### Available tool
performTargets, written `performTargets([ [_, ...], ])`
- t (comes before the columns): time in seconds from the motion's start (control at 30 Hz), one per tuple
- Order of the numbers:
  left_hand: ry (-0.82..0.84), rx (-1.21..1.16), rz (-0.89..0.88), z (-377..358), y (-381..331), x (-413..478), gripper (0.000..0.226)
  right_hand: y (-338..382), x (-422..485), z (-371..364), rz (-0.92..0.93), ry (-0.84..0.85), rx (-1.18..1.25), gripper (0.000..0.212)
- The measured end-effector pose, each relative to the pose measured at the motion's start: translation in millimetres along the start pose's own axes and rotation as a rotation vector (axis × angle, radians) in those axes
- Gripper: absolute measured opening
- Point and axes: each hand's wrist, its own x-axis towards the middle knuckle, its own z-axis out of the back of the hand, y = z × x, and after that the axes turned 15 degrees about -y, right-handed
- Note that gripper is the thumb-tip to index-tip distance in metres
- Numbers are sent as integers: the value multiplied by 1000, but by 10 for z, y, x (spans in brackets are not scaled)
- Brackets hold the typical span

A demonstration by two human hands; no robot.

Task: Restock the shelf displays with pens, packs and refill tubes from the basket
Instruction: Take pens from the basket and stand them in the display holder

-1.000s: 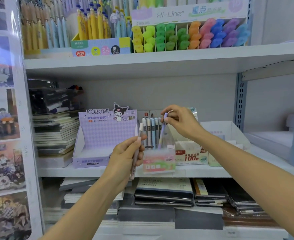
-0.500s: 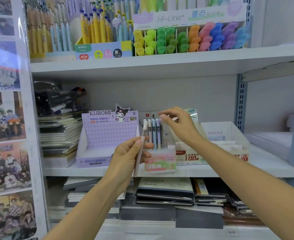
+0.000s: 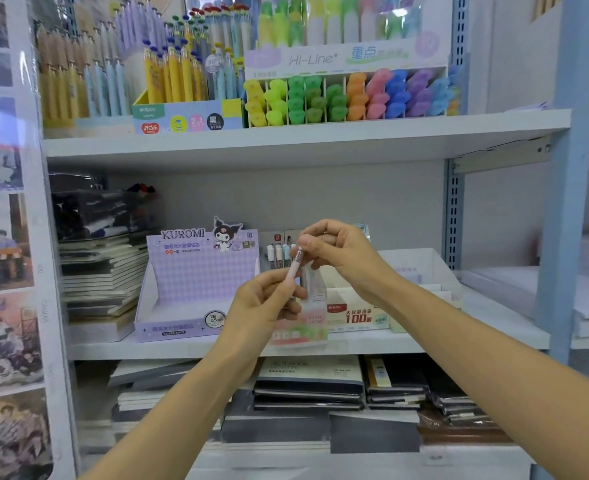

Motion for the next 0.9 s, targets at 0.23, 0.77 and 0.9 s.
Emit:
performTargets([
  [0.23, -174, 530, -466, 48, 79, -7, 23, 19, 99, 111, 56, -172, 16, 2],
  [0.77, 31, 1112, -799, 265, 489, 23, 50, -506, 342, 39, 312, -207, -556, 5],
  [0.9, 26, 1111, -808, 260, 525, 28, 54, -455, 429, 50, 291, -135, -614, 5],
])
